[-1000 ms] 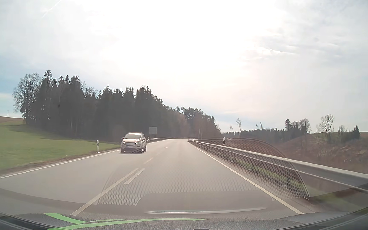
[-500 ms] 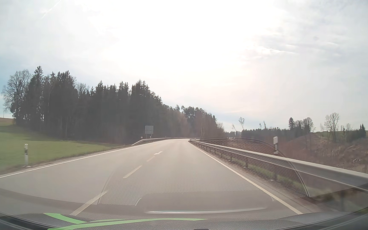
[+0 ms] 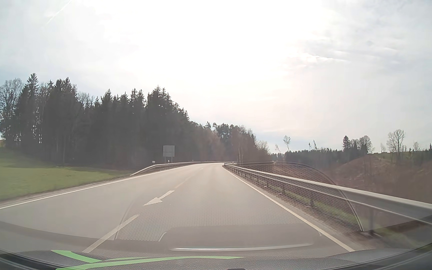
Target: Follow the waypoints while adhering to traffic rules and regulations
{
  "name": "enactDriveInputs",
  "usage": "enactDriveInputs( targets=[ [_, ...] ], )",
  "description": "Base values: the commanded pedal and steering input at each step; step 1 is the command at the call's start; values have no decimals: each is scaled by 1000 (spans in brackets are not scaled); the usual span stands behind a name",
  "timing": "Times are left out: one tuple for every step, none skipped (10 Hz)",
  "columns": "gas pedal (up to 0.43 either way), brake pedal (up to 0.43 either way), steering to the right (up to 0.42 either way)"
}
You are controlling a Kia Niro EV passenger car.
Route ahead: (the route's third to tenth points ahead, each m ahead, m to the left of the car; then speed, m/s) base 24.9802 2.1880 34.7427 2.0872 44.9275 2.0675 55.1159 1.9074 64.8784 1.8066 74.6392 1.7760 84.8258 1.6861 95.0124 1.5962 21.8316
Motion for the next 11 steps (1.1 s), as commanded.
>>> enactDriveInputs(
  targets=[
    [248,0,1],
    [248,0,1],
    [248,0,1],
    [248,0,1],
    [248,0,1],
    [248,0,1],
    [248,0,1],
    [248,0,1],
    [260,0,1],
    [260,0,1],
    [260,0,1]
  ],
)
